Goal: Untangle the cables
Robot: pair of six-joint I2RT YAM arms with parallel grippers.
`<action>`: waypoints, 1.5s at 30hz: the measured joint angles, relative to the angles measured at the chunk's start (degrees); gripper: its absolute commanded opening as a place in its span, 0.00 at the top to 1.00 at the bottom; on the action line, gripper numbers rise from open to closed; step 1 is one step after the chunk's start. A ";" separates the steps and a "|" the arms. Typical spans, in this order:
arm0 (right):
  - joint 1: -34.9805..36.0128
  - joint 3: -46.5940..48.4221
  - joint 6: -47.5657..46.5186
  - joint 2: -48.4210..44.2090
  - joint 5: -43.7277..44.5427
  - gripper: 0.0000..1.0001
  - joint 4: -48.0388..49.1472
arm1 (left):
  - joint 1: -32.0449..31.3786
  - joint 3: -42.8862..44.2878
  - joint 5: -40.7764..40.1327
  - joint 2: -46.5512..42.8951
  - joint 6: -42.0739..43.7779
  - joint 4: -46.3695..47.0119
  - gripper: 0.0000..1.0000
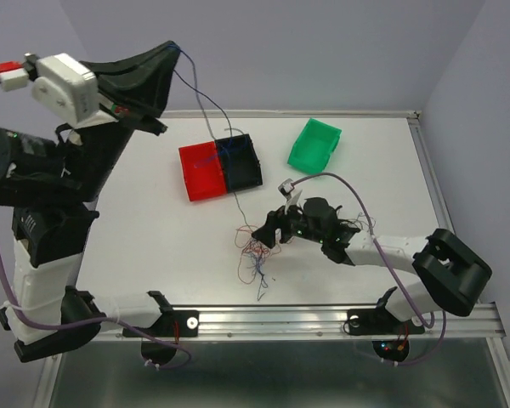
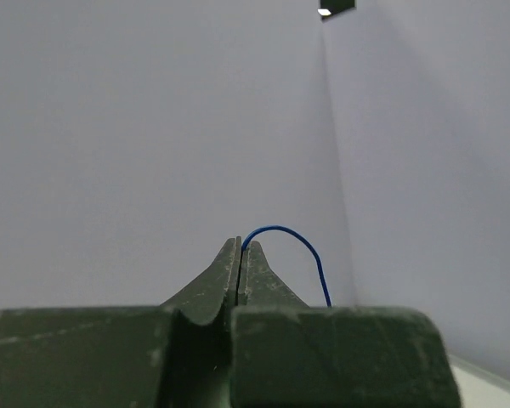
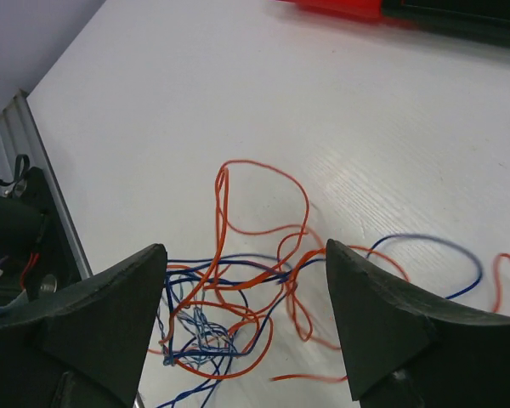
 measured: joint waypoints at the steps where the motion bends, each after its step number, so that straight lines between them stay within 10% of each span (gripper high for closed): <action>1: 0.24 0.98 -0.17 0.87 1.05 0.25 -0.83 | 0.00 -1.42 -2.43 -1.77 0.90 3.37 1.00; 12: 0.44 11.50 0.81 10.05 17.77 0.53 -14.10 | 0.00 -11.13 -16.87 -11.52 9.79 27.15 1.00; 21: 0.44 11.43 0.63 8.31 20.15 0.17 -18.27 | 0.00 -15.91 -19.52 -12.44 11.65 30.53 1.00; 22: 0.44 10.73 0.24 6.51 17.90 0.00 -16.61 | 0.02 -17.27 -19.19 -12.79 11.65 30.38 1.00; 45: 17.68 15.04 -16.06 7.87 6.88 0.13 -4.26 | 0.02 -26.27 -16.06 -14.56 11.56 29.40 1.00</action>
